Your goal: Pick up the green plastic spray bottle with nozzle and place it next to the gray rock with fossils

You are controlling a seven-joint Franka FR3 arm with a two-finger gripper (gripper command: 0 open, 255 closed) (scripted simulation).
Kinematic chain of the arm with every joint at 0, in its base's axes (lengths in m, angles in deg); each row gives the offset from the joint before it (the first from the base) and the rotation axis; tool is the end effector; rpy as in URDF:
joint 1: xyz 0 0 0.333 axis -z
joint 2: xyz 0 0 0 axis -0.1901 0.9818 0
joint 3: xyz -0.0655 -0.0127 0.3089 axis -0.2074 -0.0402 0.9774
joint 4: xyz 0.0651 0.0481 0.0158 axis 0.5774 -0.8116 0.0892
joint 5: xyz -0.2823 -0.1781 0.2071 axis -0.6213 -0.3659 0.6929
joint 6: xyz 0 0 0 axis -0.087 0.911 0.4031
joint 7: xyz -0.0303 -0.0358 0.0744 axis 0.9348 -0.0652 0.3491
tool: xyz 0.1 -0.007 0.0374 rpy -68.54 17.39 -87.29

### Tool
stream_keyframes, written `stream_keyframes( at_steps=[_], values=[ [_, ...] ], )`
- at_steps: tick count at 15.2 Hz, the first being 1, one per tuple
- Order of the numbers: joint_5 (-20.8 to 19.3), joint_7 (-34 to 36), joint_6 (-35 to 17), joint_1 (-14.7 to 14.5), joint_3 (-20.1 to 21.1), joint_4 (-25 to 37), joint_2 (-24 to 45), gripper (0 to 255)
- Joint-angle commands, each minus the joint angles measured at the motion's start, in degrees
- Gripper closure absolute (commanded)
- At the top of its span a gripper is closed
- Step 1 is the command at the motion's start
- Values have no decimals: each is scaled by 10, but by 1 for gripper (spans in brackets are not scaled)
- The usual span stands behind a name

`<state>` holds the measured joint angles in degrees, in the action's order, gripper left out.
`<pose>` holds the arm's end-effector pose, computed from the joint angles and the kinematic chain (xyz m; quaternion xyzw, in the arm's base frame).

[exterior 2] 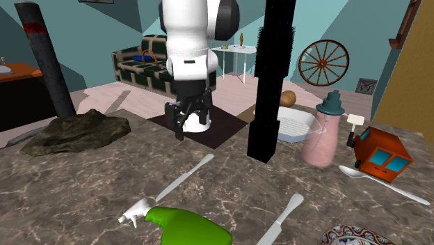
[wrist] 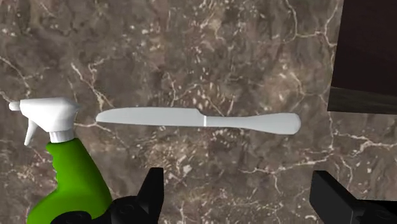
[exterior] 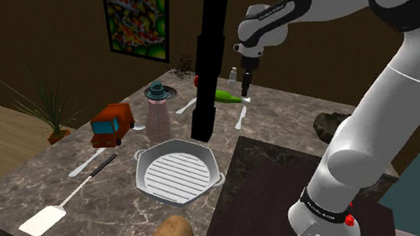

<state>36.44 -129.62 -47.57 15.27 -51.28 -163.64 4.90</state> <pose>0.4242 -0.2589 0.4094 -0.9866 -0.1609 0.0246 0.0109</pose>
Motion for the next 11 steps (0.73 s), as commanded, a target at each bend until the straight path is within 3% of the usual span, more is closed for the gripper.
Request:
stream_keyframes(
  at_steps=[1, 5, 11],
  values=[
    [26, -38, -22, 2, -14, 25, 47, 0],
    [92, -115, -38, 19, -28, 97, 145, 0],
    [184, -211, -32, 77, -14, 233, 290, 0]
  ],
)
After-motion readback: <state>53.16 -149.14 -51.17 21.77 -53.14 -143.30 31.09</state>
